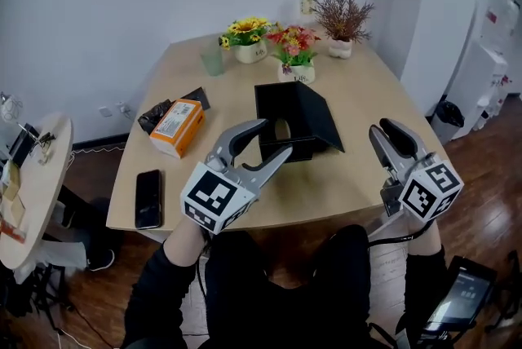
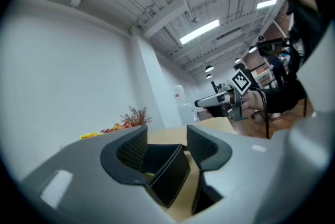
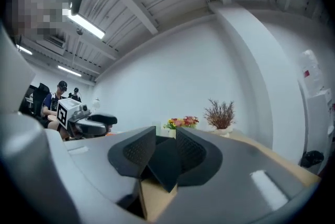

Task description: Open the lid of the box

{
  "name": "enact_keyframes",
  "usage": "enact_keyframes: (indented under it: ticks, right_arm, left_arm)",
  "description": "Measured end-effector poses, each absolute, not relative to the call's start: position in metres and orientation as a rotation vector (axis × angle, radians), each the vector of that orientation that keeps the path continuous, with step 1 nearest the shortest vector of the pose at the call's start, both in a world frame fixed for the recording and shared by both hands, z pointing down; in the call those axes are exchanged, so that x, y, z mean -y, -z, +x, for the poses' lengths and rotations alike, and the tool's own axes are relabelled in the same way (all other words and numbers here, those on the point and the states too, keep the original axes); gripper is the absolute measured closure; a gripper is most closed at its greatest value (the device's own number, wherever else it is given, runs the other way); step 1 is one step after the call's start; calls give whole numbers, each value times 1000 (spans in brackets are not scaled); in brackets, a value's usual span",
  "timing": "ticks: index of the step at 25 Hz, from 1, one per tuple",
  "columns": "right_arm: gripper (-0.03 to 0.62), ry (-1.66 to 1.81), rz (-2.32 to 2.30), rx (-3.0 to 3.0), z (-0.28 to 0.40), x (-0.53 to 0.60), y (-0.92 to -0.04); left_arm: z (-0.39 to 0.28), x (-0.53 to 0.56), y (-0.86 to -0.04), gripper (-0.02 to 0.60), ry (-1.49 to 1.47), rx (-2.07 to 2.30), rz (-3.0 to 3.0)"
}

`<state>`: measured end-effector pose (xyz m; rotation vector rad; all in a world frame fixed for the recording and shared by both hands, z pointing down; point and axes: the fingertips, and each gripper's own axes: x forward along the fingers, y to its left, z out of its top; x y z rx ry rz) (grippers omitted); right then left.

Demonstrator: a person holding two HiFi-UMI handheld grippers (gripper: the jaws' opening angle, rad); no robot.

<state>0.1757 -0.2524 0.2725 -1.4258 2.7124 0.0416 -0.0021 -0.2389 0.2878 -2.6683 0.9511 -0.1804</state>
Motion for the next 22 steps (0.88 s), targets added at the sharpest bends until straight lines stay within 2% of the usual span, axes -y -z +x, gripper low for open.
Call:
enact_keyframes:
  ticks: [8,15,22]
  right_arm:
    - [484,-460,-1589,-2502,149,258,-211]
    - [505,-493,-1568,-2425,140,250,-210]
    - [511,-493,-1566,-2425,144,247,-213]
  left_arm:
    - [-117,245,-275,393,-240,-1517,-2612]
    - [-114,241,-236,408,-288,-1461,-2536]
    - [-116,237,-234,437,-324,-1475,-2485]
